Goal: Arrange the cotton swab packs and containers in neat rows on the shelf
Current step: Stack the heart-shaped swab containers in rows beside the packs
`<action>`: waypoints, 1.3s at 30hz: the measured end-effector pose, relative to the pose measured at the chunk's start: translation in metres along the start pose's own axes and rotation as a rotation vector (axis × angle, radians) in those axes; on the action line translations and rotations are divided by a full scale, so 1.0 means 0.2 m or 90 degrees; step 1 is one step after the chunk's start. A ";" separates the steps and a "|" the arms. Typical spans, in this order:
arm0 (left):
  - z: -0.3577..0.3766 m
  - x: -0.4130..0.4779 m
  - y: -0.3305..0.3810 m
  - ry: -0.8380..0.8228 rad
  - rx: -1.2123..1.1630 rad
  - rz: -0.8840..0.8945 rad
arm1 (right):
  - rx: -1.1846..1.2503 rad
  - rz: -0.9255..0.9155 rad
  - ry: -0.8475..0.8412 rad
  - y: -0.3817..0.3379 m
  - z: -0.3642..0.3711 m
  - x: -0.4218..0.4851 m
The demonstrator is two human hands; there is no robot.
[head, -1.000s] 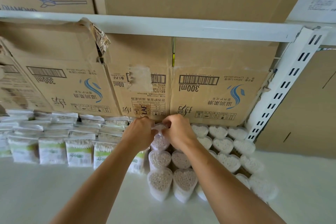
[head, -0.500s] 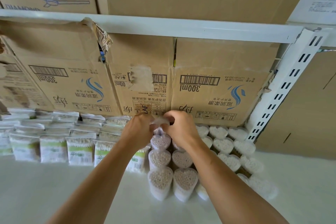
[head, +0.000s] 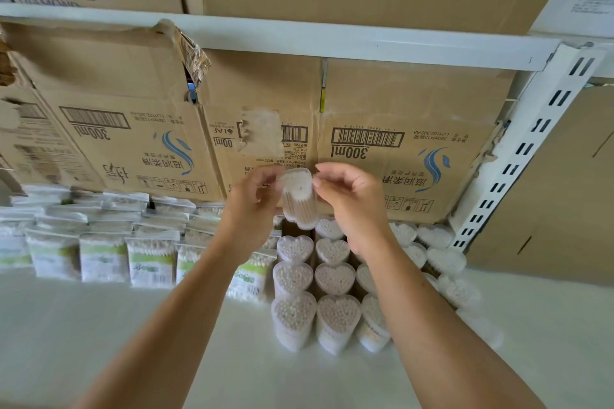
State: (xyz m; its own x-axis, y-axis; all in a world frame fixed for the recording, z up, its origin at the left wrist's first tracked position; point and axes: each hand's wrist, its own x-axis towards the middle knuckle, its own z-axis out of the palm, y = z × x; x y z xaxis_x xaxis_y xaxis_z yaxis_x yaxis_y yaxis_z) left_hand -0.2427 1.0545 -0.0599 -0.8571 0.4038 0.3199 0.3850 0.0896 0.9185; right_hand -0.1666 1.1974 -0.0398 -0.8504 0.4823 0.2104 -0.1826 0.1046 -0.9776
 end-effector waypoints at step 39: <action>0.02 0.00 -0.11 0.009 -0.039 -0.142 | -0.180 -0.019 -0.010 0.16 0.04 0.00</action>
State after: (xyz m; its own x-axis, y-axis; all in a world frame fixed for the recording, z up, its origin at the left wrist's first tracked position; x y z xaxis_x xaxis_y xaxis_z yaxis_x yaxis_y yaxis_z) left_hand -0.2499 1.0568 -0.0803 -0.9235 0.3676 0.1094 0.1637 0.1200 0.9792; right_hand -0.1758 1.1937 -0.0720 -0.8550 0.4617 0.2363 -0.0644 0.3575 -0.9317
